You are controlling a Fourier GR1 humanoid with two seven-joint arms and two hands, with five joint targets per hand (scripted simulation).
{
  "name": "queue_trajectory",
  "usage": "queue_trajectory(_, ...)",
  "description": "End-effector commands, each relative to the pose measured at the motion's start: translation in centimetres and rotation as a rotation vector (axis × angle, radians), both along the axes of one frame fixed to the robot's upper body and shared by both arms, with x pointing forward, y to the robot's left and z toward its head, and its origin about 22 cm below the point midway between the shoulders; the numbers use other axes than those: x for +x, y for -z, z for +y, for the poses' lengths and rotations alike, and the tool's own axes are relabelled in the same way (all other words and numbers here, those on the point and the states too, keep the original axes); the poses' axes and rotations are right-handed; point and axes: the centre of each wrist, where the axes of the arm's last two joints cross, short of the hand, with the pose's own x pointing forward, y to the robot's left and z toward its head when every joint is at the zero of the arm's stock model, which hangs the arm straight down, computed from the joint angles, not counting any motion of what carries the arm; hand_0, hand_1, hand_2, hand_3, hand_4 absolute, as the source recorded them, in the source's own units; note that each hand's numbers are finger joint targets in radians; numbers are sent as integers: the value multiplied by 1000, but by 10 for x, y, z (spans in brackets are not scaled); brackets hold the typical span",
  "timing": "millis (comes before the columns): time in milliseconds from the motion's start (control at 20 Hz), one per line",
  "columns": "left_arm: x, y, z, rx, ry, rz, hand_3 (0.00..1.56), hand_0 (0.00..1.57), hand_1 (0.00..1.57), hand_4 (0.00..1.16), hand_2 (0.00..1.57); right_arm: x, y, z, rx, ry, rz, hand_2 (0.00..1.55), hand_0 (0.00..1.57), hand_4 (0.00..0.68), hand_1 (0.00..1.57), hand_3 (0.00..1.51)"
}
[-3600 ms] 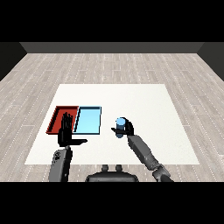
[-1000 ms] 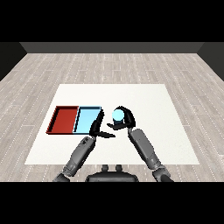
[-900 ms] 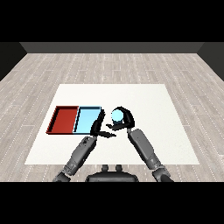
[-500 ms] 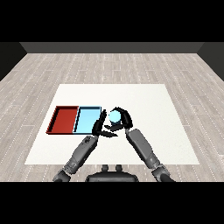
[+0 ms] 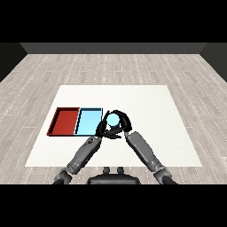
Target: Pick the blue can and put it in the blue box
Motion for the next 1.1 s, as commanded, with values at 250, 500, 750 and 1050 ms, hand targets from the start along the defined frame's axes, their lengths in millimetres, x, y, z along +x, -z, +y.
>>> queue_trajectory(250,8,-14,1,-18,28,-42,0,0,0,0,0,6,-9,12,-64,-26,-12,1437,1391,620,1391,1387)
queue_trajectory(500,5,-18,-12,205,-67,-80,0,133,133,603,453,2,-2,24,-38,-78,-8,1439,1401,609,1401,1390)
queue_trajectory(750,15,-21,-5,321,-74,-116,88,393,393,125,574,-13,-7,43,-33,-97,-8,1473,1478,599,1478,1400)
queue_trajectory(1050,-2,-18,-22,150,-156,-87,348,454,454,718,646,-11,-3,48,-12,-101,-13,1453,1455,598,1455,1396)
